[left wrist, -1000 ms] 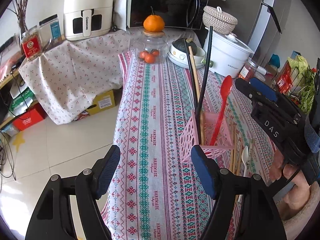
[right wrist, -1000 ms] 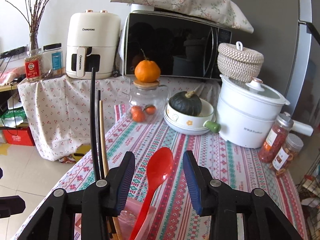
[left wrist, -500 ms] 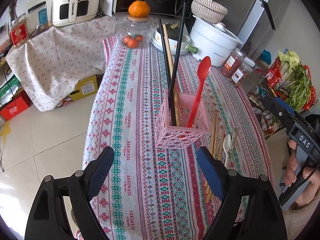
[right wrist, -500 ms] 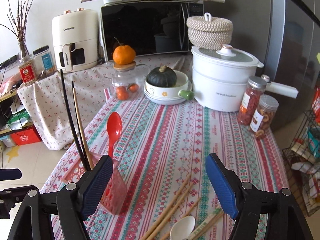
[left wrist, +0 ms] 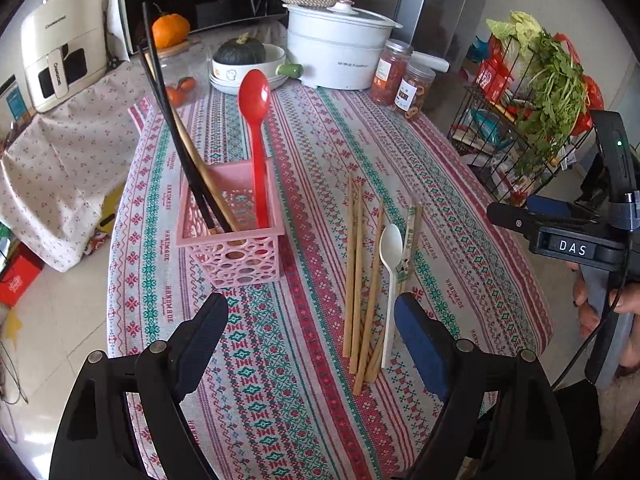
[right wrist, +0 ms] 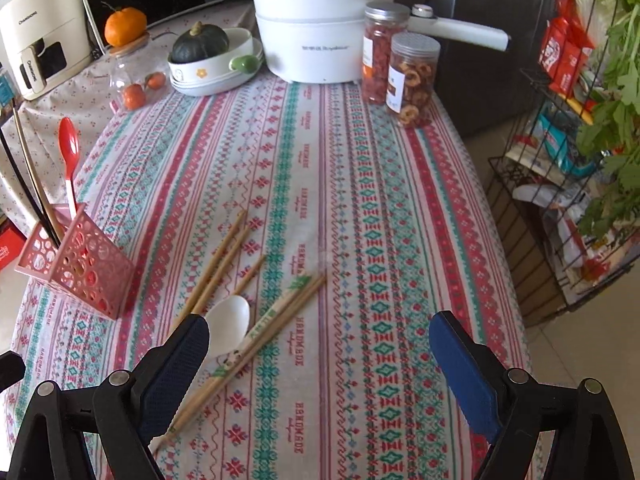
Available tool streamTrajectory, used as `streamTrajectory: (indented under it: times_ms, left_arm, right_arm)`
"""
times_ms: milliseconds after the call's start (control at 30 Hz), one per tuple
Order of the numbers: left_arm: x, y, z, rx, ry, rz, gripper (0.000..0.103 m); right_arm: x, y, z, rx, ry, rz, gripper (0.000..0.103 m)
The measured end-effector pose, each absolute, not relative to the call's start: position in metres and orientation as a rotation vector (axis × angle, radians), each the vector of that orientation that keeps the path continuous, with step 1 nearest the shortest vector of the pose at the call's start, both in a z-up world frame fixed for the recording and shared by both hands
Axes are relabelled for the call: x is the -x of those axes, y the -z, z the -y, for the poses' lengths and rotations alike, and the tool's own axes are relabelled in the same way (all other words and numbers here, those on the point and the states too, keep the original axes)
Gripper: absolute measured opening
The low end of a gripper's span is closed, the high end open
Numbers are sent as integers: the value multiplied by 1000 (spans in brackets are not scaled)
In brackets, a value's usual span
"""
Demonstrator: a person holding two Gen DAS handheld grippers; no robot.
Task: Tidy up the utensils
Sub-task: 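Lower the left gripper onto a wooden chopstick on the cloth and close on it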
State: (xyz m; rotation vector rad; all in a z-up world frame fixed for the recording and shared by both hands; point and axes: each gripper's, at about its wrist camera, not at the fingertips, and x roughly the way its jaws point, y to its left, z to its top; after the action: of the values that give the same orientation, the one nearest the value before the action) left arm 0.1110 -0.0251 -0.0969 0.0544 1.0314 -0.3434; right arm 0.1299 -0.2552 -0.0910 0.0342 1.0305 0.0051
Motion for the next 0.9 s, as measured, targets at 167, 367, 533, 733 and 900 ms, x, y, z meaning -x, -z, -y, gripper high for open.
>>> streamTrajectory:
  times_ms: [167, 367, 533, 733, 900]
  left_arm:
    - [-111, 97, 63, -111, 415, -1033, 87]
    - [-135, 100, 110, -173, 460, -1062, 46]
    - [-179, 127, 140, -182, 425, -1155, 14]
    - [-227, 160, 150, -190, 312, -1211, 6]
    - [-254, 184, 149, -197, 253, -1257, 3]
  right_arm:
    - [-125, 98, 278, -61, 15, -1077, 93]
    - [-129, 105, 297, -94, 44, -1119, 93]
    - [-134, 107, 307, -119, 49, -1124, 93]
    - [-141, 112, 312, -99, 35, -1139, 93]
    - [-148, 115, 319, -83, 32, -1138, 93]
